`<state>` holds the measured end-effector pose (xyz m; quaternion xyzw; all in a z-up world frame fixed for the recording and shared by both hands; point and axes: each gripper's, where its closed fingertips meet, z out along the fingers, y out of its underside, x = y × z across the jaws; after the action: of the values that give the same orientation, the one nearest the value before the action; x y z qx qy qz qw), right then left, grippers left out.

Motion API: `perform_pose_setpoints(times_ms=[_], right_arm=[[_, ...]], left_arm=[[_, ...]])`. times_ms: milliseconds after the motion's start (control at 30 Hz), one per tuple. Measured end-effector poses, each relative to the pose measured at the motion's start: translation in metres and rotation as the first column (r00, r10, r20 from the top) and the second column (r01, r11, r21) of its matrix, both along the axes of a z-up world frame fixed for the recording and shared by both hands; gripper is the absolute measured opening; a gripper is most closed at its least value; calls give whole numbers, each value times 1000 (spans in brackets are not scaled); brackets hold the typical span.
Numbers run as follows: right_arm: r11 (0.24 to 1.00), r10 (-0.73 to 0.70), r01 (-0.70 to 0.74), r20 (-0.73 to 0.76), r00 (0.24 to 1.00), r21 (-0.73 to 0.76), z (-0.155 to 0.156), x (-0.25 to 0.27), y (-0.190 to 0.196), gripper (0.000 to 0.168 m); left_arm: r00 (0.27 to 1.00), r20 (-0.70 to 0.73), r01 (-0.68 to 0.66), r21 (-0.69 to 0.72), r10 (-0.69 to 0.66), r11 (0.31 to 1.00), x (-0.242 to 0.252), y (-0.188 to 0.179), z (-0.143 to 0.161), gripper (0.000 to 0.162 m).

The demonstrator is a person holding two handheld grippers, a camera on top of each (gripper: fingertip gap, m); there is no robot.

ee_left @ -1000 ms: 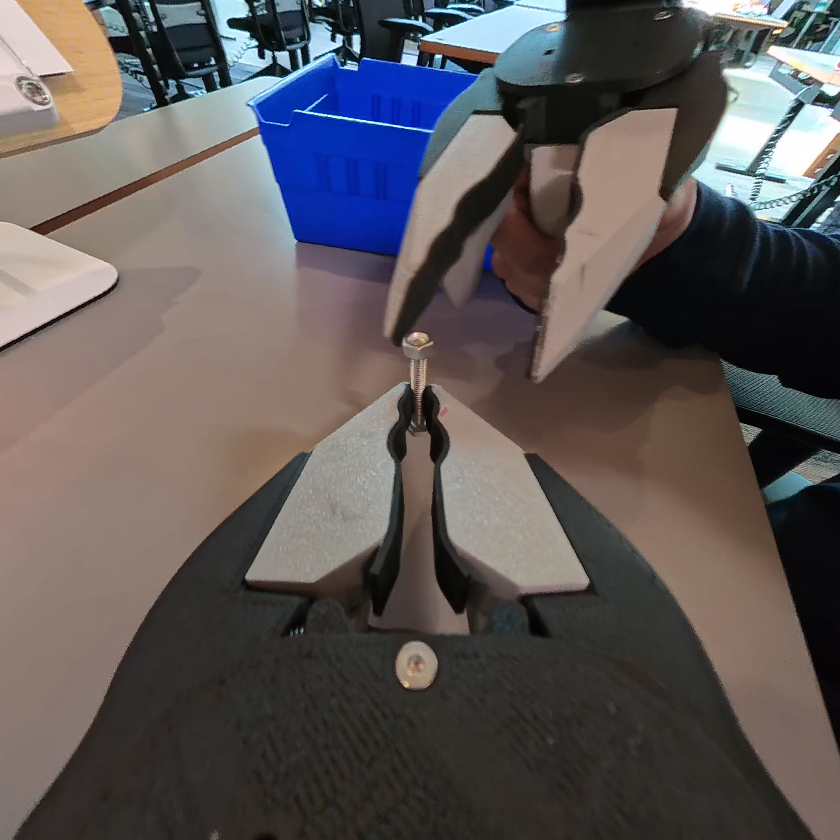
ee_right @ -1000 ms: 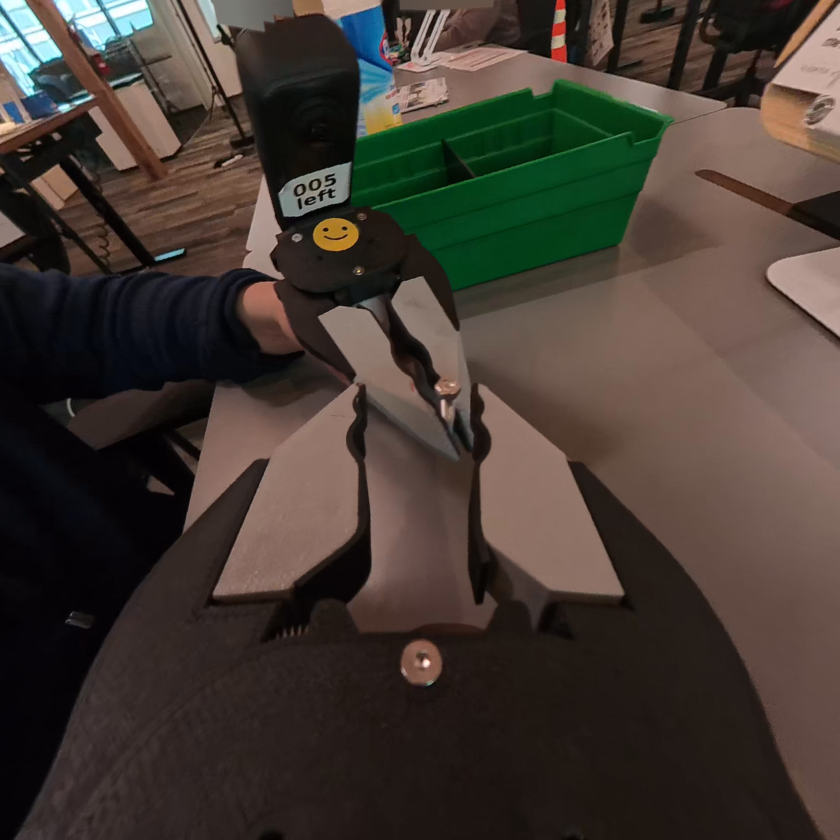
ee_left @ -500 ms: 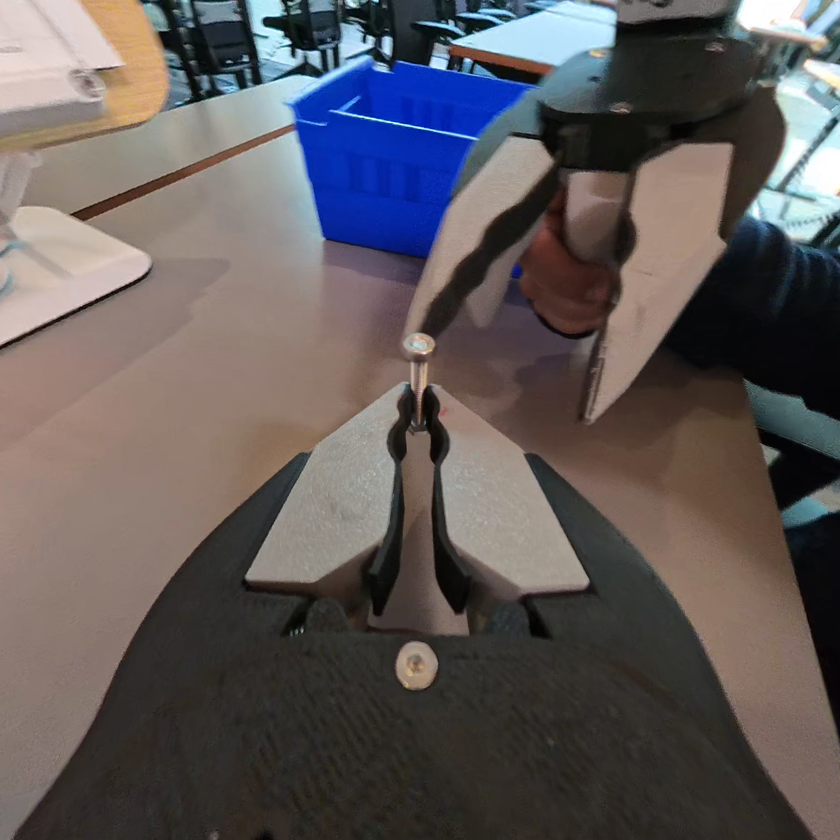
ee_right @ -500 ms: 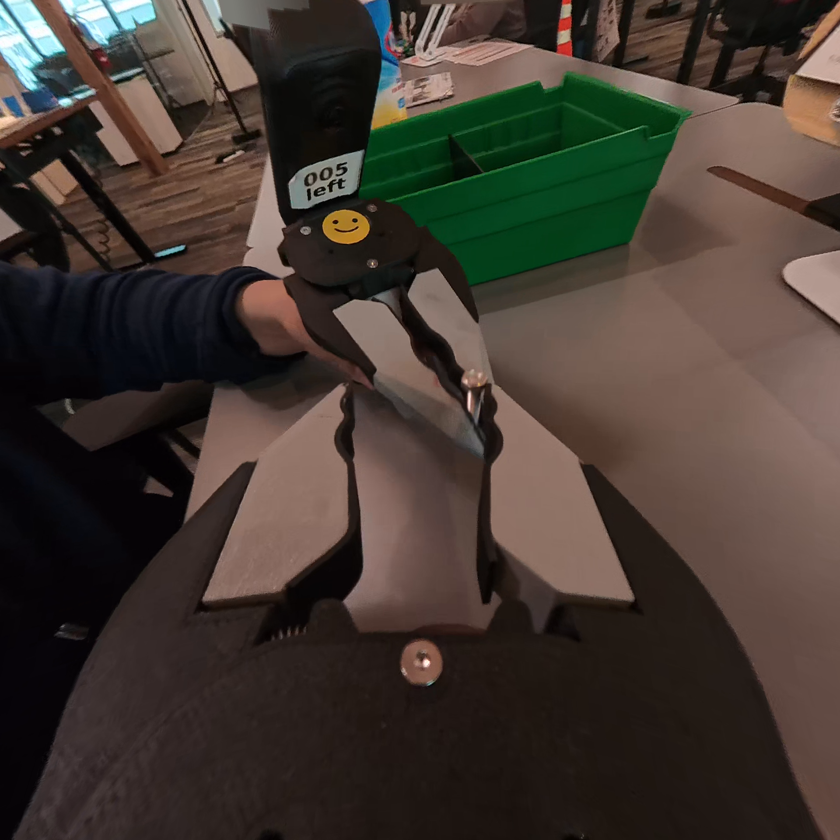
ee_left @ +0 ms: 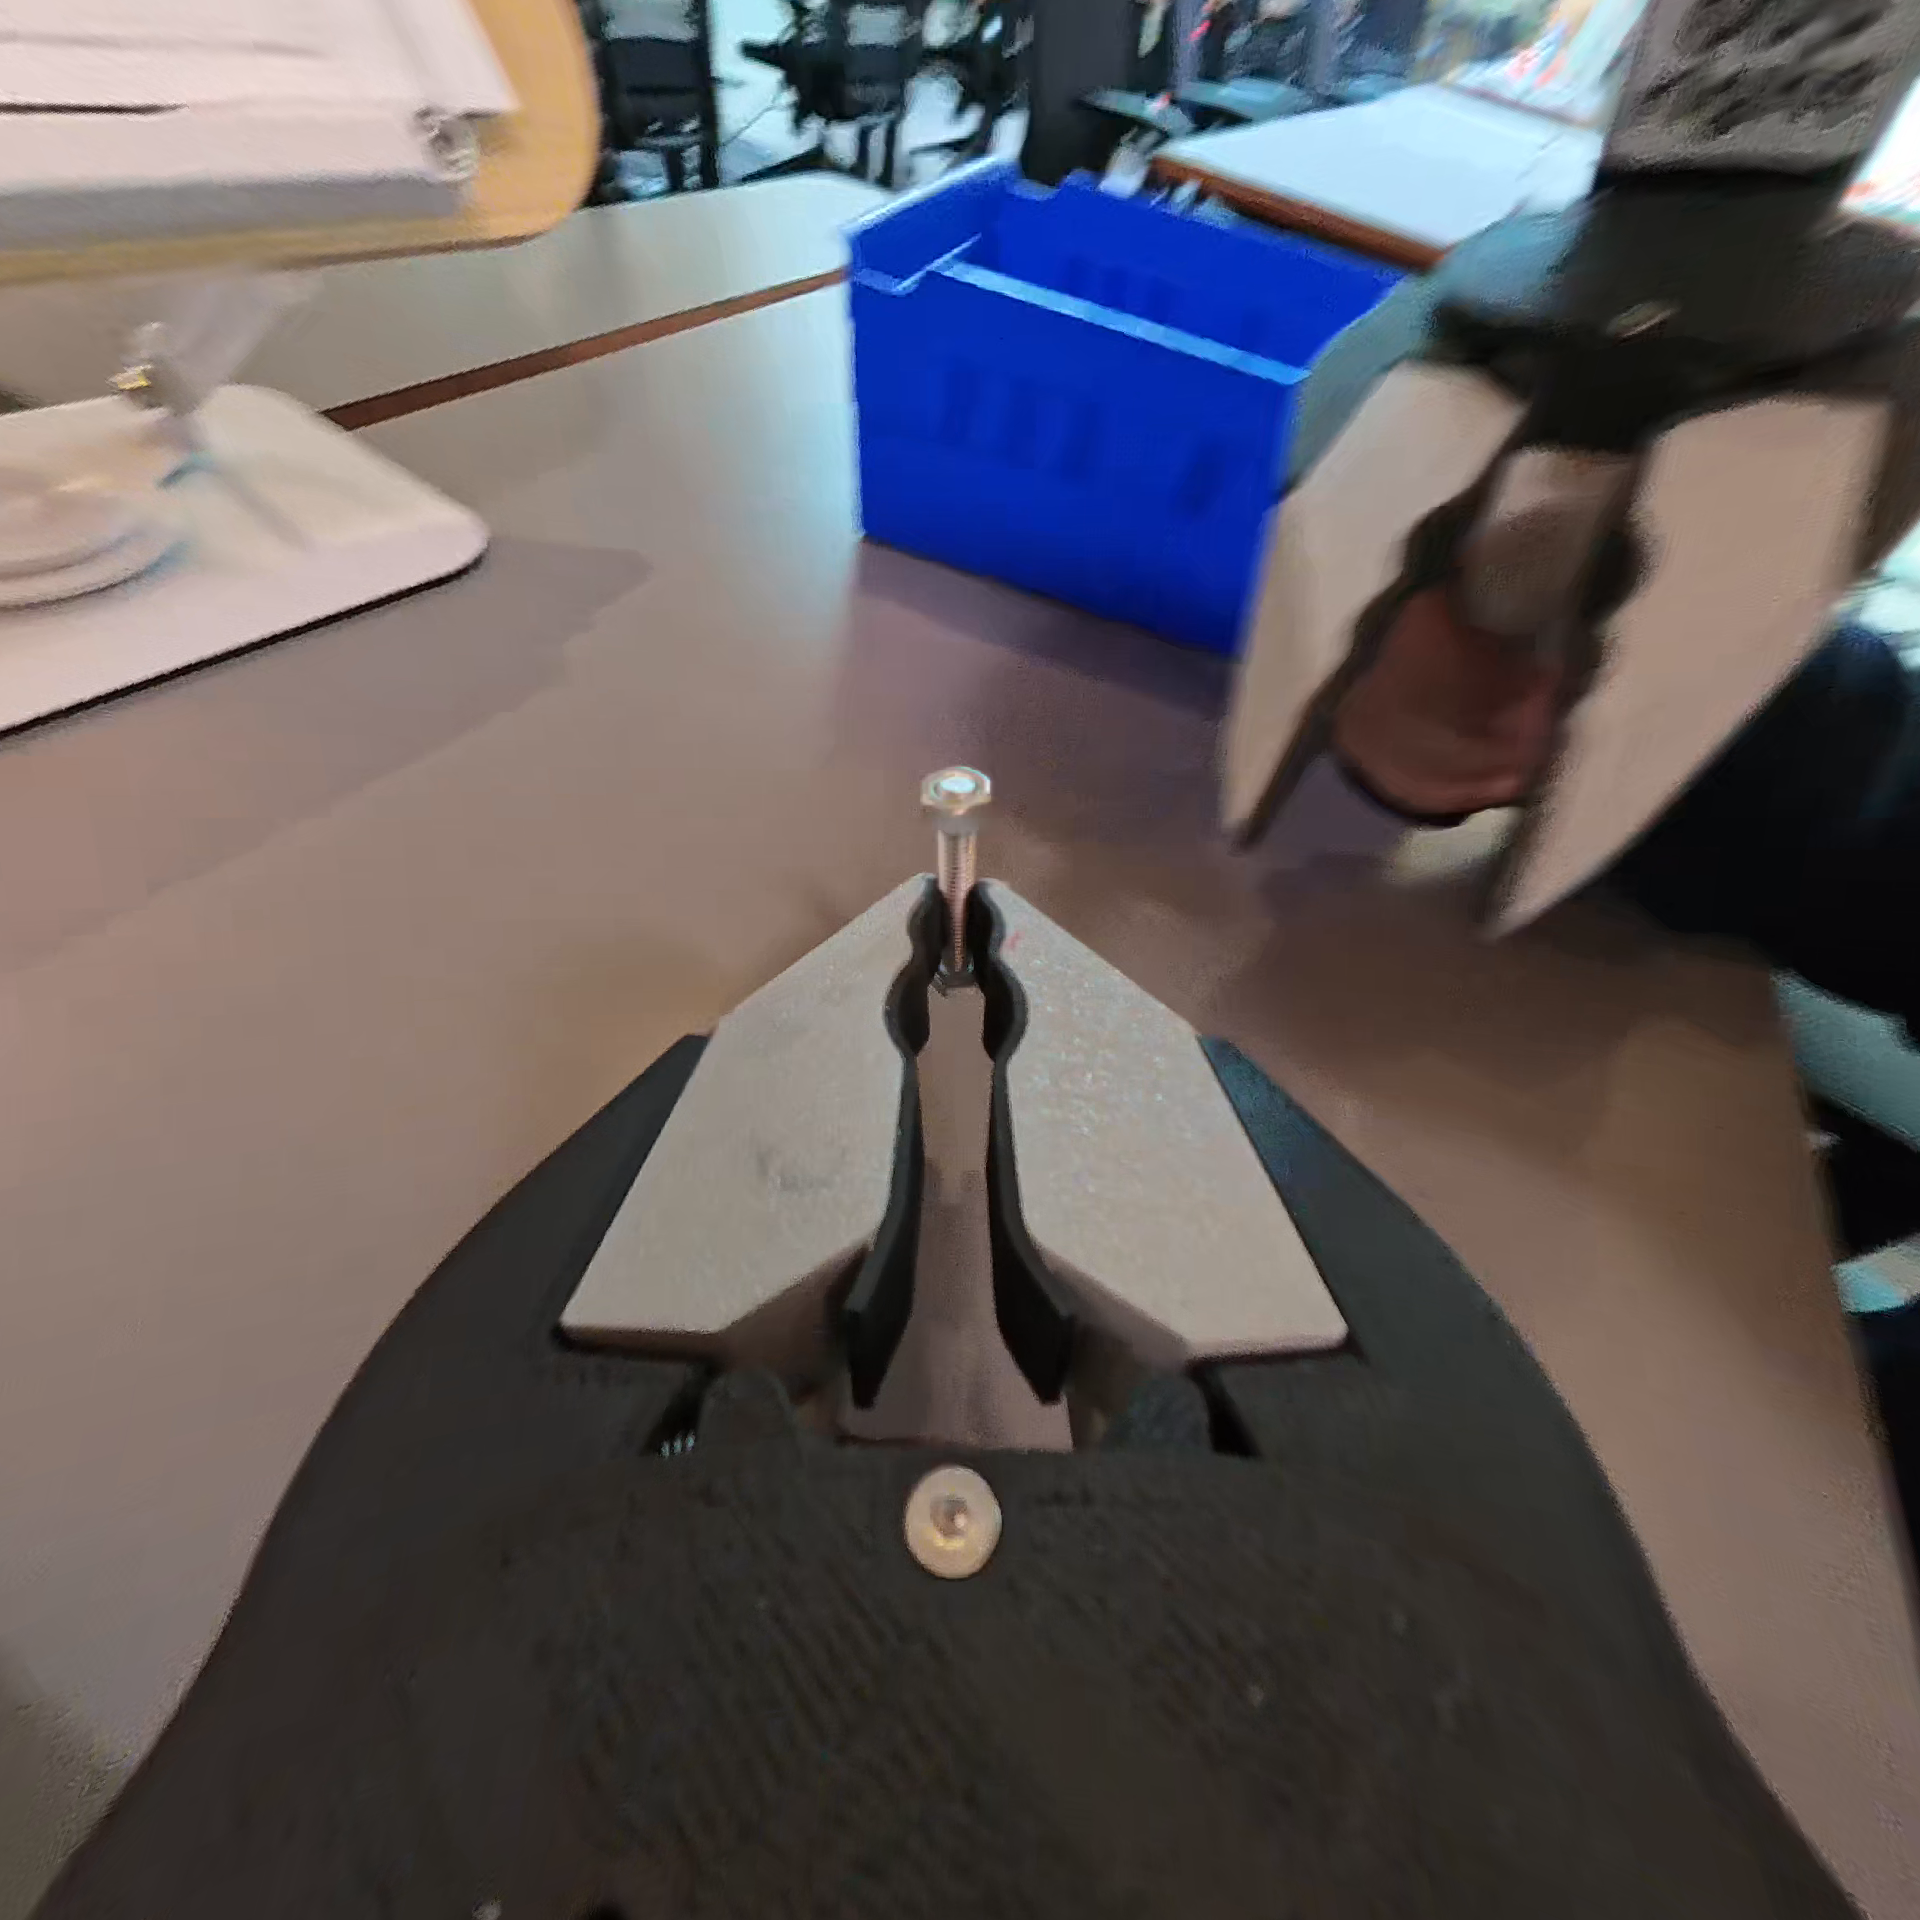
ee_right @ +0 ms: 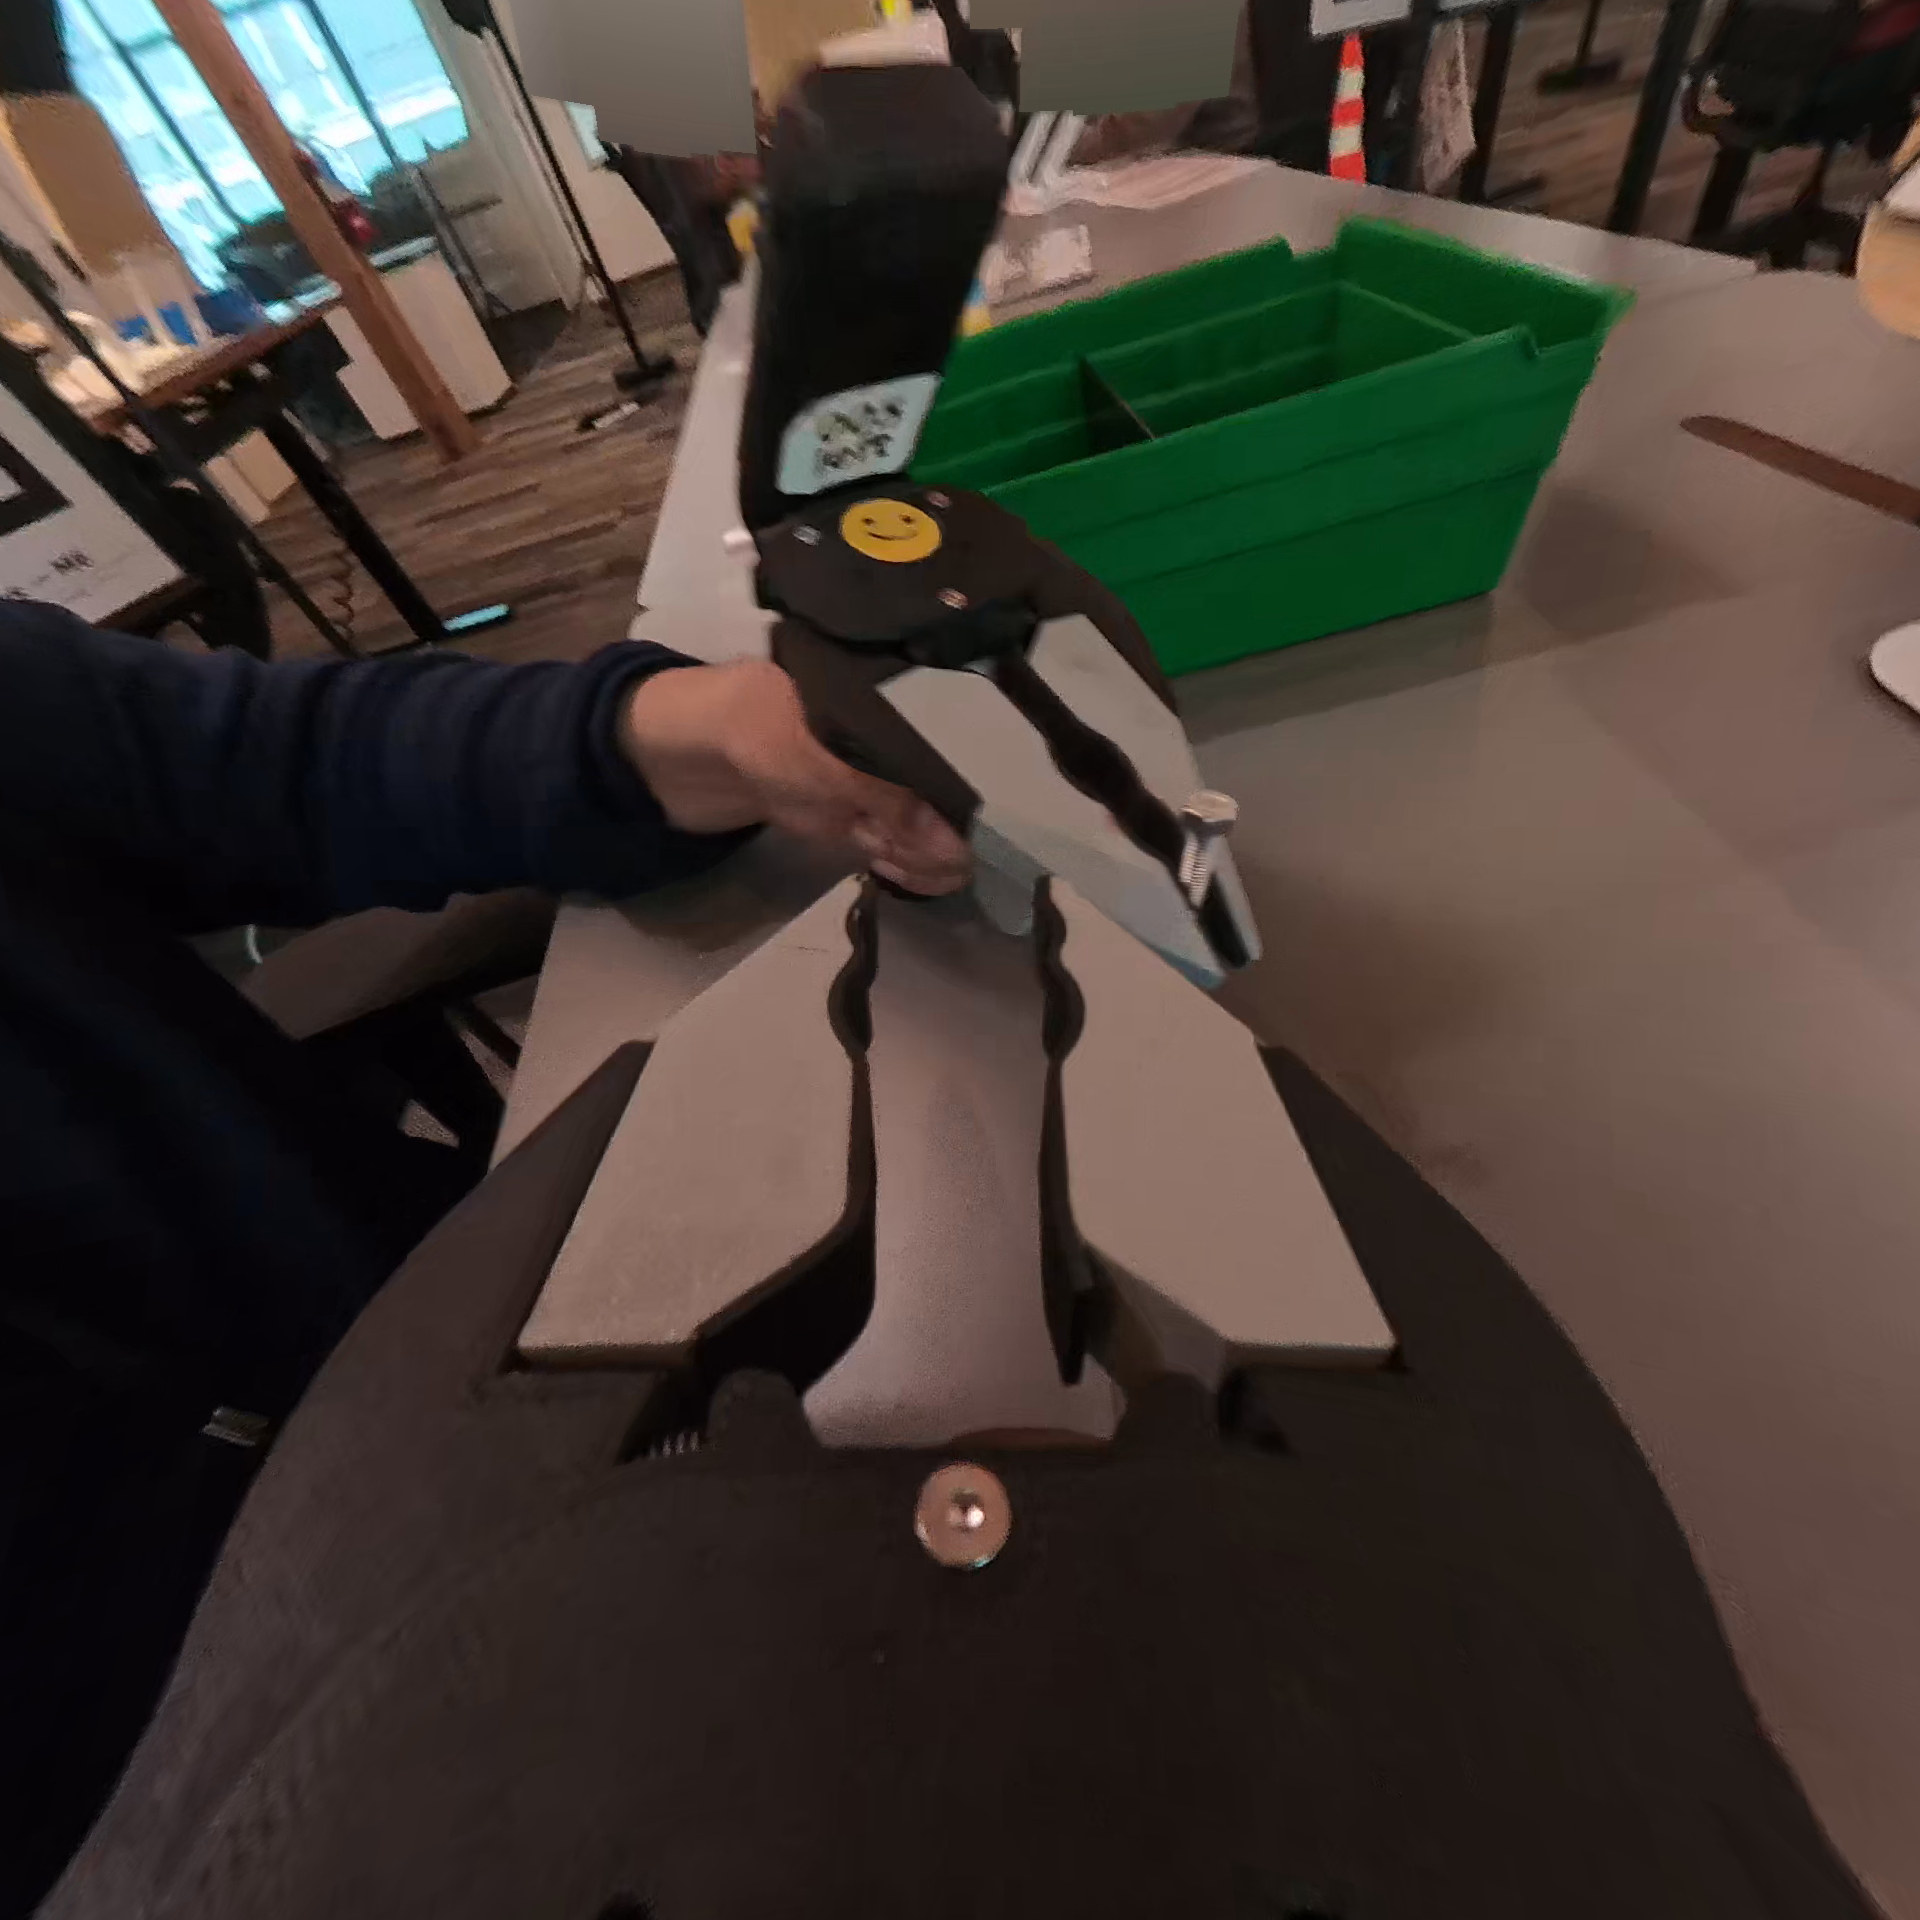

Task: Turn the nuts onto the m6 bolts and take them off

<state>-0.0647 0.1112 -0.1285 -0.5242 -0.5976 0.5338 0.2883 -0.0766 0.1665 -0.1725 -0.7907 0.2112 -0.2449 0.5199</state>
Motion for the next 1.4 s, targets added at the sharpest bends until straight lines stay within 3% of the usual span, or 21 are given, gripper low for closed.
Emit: perform_pose_setpoints(times_ms=[67,133,267,333,367,400,433,600,733,833,867,900,1033,1167,1267,1300,1333,1400], right_arm=[[999,-39,38,-34,999,-16,6,-1,7,37],[996,-90,90,-8,996,-22,1,-5,17,51],[996,-76,77,28,997,-36,-11,-13,12,56],[998,-53,53,28,998,-23,-11,-13,5,54],[998,-66,66,38,997,2,-12,-12,7,61],[999,-44,43,38,998,20,-11,-9,4,50],[1000,3,-3,18,1000,12,-7,-5,-3,20],[995,-89,89,-13,996,-37,0,-10,15,52],[995,-76,76,12,997,-65,-7,-15,12,55],[997,-54,55,21,998,-59,-8,-13,6,63],[998,-42,43,13,999,-46,-6,-10,6,54],[999,-6,5,-20,1000,-53,1,-6,1,23],[990,-92,87,-44,995,-108,8,-7,20,48],[982,-117,119,26,993,-144,-8,-16,24,51],[986,-61,70,61,996,-150,-13,-14,14,55],[989,-43,49,50,998,-141,-11,-11,12,42],[989,0,1,11,1000,-150,-3,-6,6,12],[983,-27,19,-39,999,-182,9,-3,13,20]], left_arm=[[998,-63,-15,-7,15,1000,-9,2,-8,3],[999,3,40,-22,-40,999,4,-4,-4,3],[979,51,196,14,-196,981,38,-23,8,3],[992,27,123,3,-123,992,28,-14,4,3],[997,34,71,-11,-71,997,18,-8,3,3],[998,62,21,-30,-19,999,7,-2,2,3],[996,82,-17,-48,21,999,-4,2,0,3],[992,120,58,-76,-48,995,4,-4,-2,3],[981,120,159,-59,-151,986,30,-17,3,3],[991,100,98,-48,-93,994,21,-10,2,3],[996,87,41,-50,-36,998,10,-4,1,3],[997,79,4,-57,1,998,1,0,-2,3],[988,142,65,-82,-53,995,3,-4,-2,3],[987,88,142,-61,-136,988,27,-14,-2,3],[996,62,73,-49,-70,996,18,-6,-2,3],[997,81,19,-60,-14,998,7,-1,-2,3],[996,88,-25,-70,31,997,-4,4,-4,3],[997,52,-54,-83,59,995,-18,7,-10,3]])
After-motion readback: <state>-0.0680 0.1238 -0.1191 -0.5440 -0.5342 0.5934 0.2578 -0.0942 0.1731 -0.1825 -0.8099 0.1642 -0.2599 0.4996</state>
